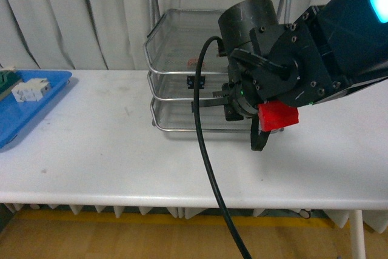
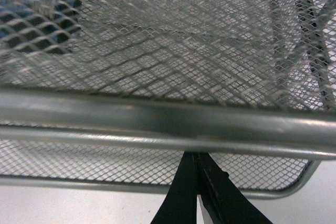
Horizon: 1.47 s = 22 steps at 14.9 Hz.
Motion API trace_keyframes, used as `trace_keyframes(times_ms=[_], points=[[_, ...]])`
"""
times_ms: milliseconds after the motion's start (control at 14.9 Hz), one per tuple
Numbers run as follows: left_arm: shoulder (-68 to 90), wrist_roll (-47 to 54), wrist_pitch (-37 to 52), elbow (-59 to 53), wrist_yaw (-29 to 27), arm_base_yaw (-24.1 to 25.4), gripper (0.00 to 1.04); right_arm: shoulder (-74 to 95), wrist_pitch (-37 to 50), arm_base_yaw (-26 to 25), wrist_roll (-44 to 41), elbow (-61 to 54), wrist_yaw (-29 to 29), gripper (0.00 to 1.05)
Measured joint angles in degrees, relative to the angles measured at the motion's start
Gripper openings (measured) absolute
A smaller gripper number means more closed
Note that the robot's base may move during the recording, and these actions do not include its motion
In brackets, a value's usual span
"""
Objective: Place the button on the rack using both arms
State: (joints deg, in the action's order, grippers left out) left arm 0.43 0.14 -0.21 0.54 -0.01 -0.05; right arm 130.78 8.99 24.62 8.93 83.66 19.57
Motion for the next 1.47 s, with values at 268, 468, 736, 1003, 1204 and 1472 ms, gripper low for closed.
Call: trace_keyframes(times_ms=[268, 468, 736, 1003, 1204, 1472], points=[[0.0, 0.0, 0.0, 0.0, 0.0, 0.0, 0.98, -8.6, 7.7, -0.6, 0.2, -13.1, -4.9, 0.02], [0.0, 0.0, 0.0, 0.0, 0.0, 0.0, 0.98, -30.6, 14.0, -0.8, 2.0, -34.3, -6.8, 0.07], [0.0, 0.0, -0.1, 0.0, 0.0, 0.1, 0.98, -39.3, 58.6, -8.4, -7.5, -60.2, -2.4, 0.02], [0.0, 0.0, 0.0, 0.0, 0.0, 0.1, 0.98, -50.4, 55.9, -13.1, -8.5, -70.7, -8.1, 0.02], [0.0, 0.0, 0.0, 0.0, 0.0, 0.1, 0.98, -61.6, 52.0, -16.6, -8.6, -75.7, -11.2, 0.02], [0.0, 0.0, 0.0, 0.0, 0.0, 0.1, 0.98, -75.2, 42.6, -19.6, -8.6, -80.4, -14.4, 0.02]])
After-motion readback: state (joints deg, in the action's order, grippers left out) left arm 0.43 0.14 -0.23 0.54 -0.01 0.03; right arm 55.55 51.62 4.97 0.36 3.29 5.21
